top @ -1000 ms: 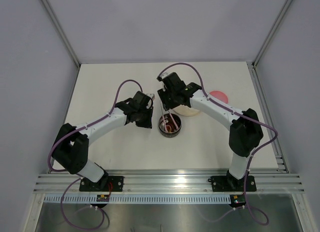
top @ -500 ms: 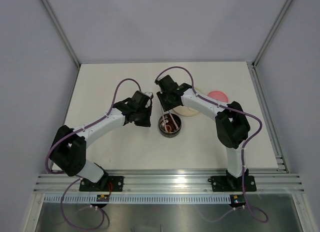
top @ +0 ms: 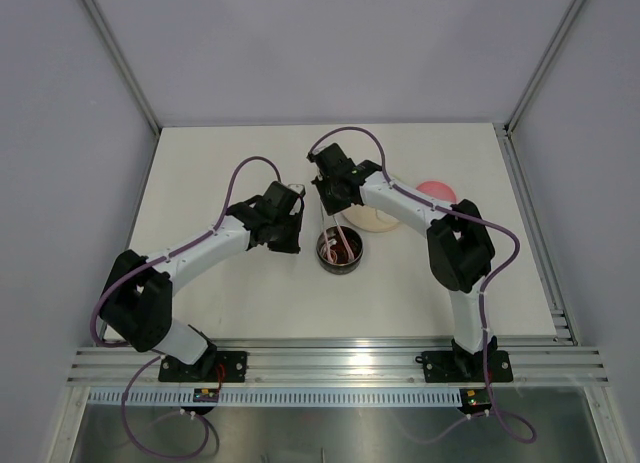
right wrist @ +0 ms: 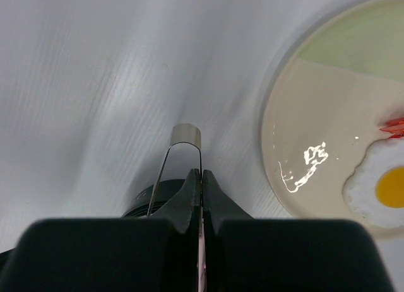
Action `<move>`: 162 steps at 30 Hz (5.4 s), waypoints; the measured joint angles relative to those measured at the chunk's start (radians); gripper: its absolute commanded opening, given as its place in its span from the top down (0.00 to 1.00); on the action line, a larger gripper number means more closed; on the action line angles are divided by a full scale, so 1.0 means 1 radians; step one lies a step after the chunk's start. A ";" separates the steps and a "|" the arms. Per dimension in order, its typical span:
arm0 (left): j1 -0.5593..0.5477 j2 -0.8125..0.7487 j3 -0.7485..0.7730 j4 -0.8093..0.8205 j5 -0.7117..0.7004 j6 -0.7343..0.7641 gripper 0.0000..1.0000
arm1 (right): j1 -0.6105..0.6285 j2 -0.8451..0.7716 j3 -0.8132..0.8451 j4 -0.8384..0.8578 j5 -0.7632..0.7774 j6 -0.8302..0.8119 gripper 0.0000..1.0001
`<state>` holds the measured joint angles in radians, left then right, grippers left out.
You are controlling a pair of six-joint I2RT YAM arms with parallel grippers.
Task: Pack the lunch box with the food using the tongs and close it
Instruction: Pick up the clamp from the packing box, then place the clamp at the center of the board, then pick up the box lid from the center of the board.
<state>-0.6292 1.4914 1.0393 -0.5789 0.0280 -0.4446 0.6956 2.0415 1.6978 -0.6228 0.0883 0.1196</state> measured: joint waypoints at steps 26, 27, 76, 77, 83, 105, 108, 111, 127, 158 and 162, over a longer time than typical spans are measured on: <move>0.000 -0.196 -0.001 0.029 -0.069 0.001 1.00 | -0.001 0.034 0.334 0.011 -0.082 0.032 1.00; 0.000 -0.206 -0.001 0.033 -0.072 0.001 1.00 | -0.001 0.057 0.351 0.016 -0.091 0.035 1.00; 0.016 -0.215 -0.002 0.035 -0.129 0.000 0.99 | -0.810 -0.192 -0.521 0.321 -0.162 0.504 0.47; 0.016 -0.215 -0.003 0.035 -0.129 -0.001 0.99 | -0.809 -0.186 -0.525 0.323 -0.162 0.507 0.48; 0.016 -0.215 -0.003 0.035 -0.126 -0.001 0.99 | -0.809 -0.170 -0.539 0.346 -0.160 0.514 0.53; 0.016 -0.180 -0.003 0.038 -0.094 -0.027 1.00 | -0.809 -0.287 -0.601 0.428 -0.212 0.522 0.37; 0.016 -0.159 -0.002 0.039 -0.078 -0.032 1.00 | -0.809 -0.282 -0.602 0.428 -0.212 0.524 0.37; 0.016 -0.148 -0.003 0.039 -0.072 -0.035 1.00 | -0.809 -0.269 -0.602 0.427 -0.210 0.524 0.40; 0.016 -0.137 -0.002 0.050 -0.068 -0.038 1.00 | -0.812 -0.267 -0.631 0.431 -0.187 0.517 0.40; 0.016 -0.153 -0.002 0.050 -0.069 -0.039 1.00 | -0.821 -0.299 -0.726 0.433 -0.109 0.438 0.85; 0.016 -0.164 0.000 0.042 -0.069 -0.037 0.98 | -0.825 -0.301 -0.726 0.431 -0.106 0.434 1.00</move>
<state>-0.6128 1.3270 1.0393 -0.5369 -0.0414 -0.4820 -0.1291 1.7405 0.9722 -0.1913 -0.0181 0.5533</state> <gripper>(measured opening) 0.007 0.036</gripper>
